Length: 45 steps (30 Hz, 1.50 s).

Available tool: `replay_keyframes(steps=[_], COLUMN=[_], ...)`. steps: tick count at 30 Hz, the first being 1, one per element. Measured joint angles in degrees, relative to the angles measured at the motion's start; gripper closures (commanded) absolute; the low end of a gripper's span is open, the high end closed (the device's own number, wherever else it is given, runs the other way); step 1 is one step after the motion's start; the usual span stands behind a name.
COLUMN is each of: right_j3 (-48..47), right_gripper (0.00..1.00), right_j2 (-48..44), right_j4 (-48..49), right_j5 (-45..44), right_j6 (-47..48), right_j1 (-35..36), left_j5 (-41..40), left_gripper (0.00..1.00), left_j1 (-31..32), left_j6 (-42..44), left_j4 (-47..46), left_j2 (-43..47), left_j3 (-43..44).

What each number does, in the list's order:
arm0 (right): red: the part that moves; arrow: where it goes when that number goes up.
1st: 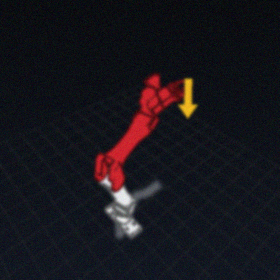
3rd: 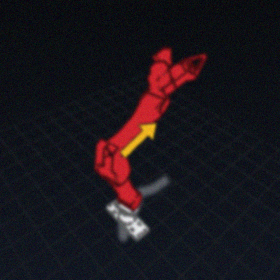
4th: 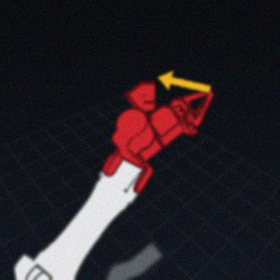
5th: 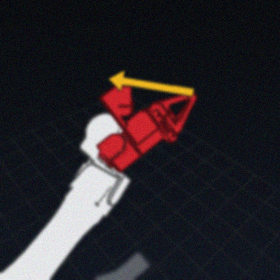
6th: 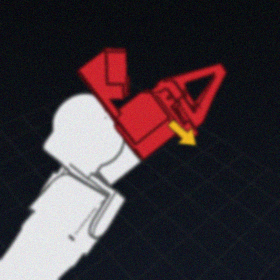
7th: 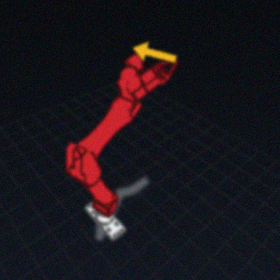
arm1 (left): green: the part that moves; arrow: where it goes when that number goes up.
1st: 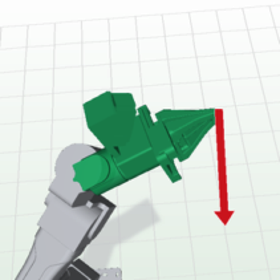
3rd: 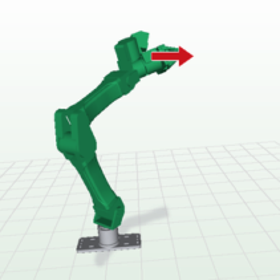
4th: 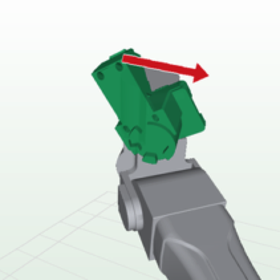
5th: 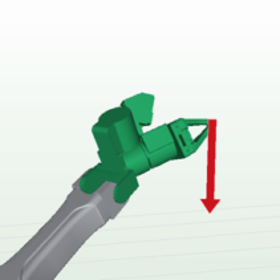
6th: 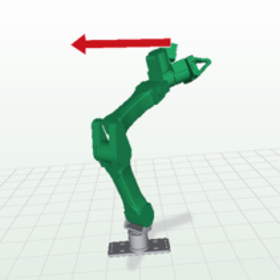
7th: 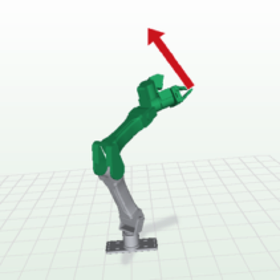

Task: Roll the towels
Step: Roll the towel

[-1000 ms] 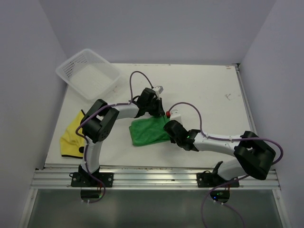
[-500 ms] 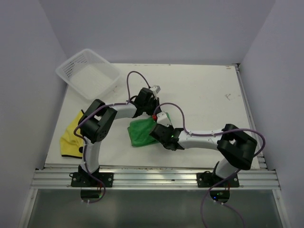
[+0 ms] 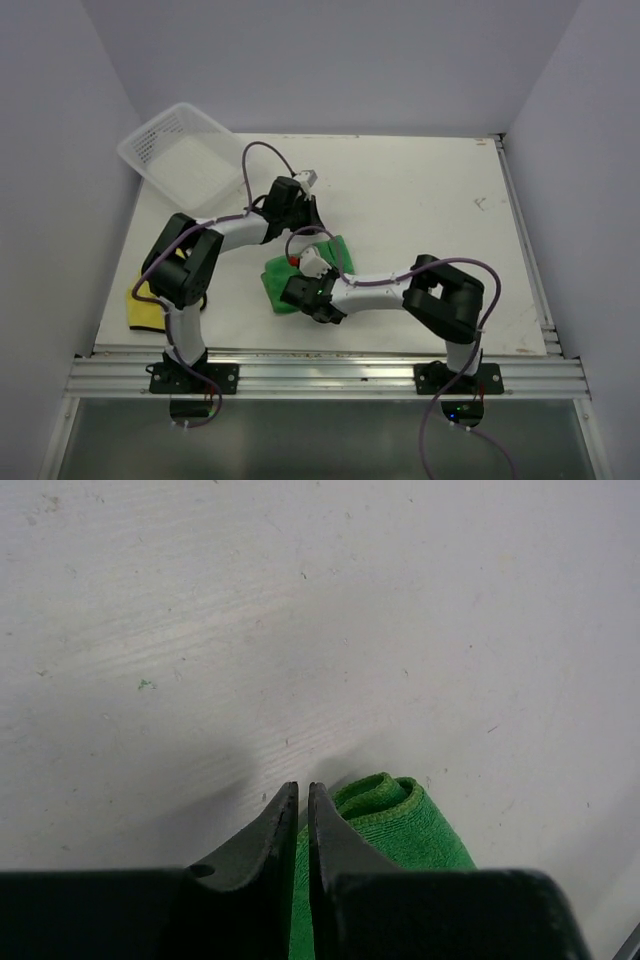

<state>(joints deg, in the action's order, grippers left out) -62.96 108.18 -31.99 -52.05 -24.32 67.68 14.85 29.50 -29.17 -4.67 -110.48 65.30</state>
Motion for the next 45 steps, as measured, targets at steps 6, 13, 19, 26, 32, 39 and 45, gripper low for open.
replay_keyframes(steps=[6, 13, 19, 26, 32, 39, 45], right_j3=[-4.28, -7.26, -9.42, -10.58, -12.33, -13.35, -14.27], right_gripper=[1.0, 1.0, 1.0, 1.0, 1.0, 1.0, 1.0], right_j2=[5.66, 9.35, 11.56, 12.74, 14.84, 16.5, 17.51], right_j4=[-4.9, -8.2, -10.49, -11.74, -13.75, -15.04, -16.22], right_j5=[-4.66, -6.91, -7.1, -7.23, -7.72, -8.85, -9.05], right_j6=[1.53, 3.76, 5.66, 7.39, 8.83, 9.88, 10.45], right_j1=[2.69, 3.78, 3.98, 4.07, 4.33, 4.76, 4.85], left_j5=[-0.39, 0.09, 2.93, 7.89, 11.02, 13.03, 14.38], left_gripper=[0.88, 0.88, 0.88, 0.88, 0.88, 0.88, 0.88], left_j1=[-1.38, -1.62, -1.18, 1.84, 4.39, 6.21, 7.45], left_j6=[1.2, 1.77, 1.88, 2.67, 2.75, 2.16, 1.27], left_j4=[1.38, 2.16, 1.75, -1.01, -3.28, -5.77, -7.89], left_j2=[3.17, 6.78, 10.95, 13.4, 13.42, 11.72, 8.68], left_j3=[-0.59, -2.03, -6.27, -7.96, -8.33, -8.96, -8.96])
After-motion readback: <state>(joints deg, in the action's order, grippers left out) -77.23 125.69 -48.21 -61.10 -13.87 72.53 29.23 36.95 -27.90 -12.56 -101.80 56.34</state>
